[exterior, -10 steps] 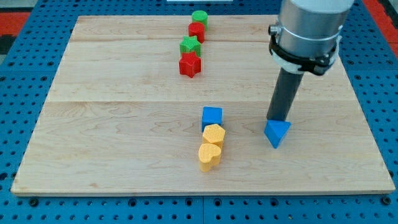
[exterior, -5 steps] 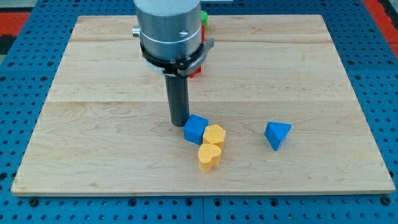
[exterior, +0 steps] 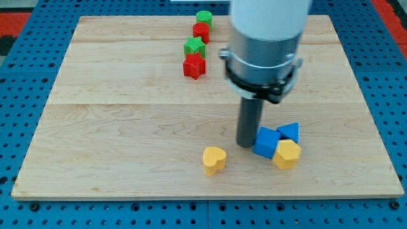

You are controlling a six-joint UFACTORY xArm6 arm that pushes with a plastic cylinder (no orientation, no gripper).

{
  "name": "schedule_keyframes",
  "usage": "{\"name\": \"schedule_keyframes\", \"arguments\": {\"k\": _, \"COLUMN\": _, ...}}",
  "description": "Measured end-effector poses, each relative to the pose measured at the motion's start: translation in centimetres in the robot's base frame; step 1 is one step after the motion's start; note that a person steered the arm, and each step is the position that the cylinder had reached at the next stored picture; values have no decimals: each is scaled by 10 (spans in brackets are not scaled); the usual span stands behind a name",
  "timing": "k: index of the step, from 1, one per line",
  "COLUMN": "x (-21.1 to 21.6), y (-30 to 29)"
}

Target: Move the yellow and blue blocks to the bottom of the board

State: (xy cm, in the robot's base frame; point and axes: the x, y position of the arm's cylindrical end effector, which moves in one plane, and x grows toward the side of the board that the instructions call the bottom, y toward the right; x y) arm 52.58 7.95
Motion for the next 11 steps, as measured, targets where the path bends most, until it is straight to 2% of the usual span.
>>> {"name": "schedule_keyframes", "arguments": {"k": 1, "x": 7, "y": -5}}
{"name": "schedule_keyframes", "arguments": {"k": 2, "x": -21, "y": -104}}
{"name": "schedule_keyframes", "arguments": {"k": 3, "x": 6, "y": -136}}
{"name": "schedule_keyframes", "arguments": {"k": 4, "x": 43, "y": -90}}
{"name": "schedule_keyframes", "arguments": {"k": 5, "x": 25, "y": -14}}
{"name": "schedule_keyframes", "arguments": {"k": 6, "x": 27, "y": 1}}
{"name": "schedule_keyframes", "arguments": {"k": 7, "x": -13, "y": -115}}
{"name": "schedule_keyframes", "arguments": {"k": 8, "x": -90, "y": -198}}
{"name": "schedule_keyframes", "arguments": {"k": 9, "x": -159, "y": -253}}
{"name": "schedule_keyframes", "arguments": {"k": 11, "x": -285, "y": -276}}
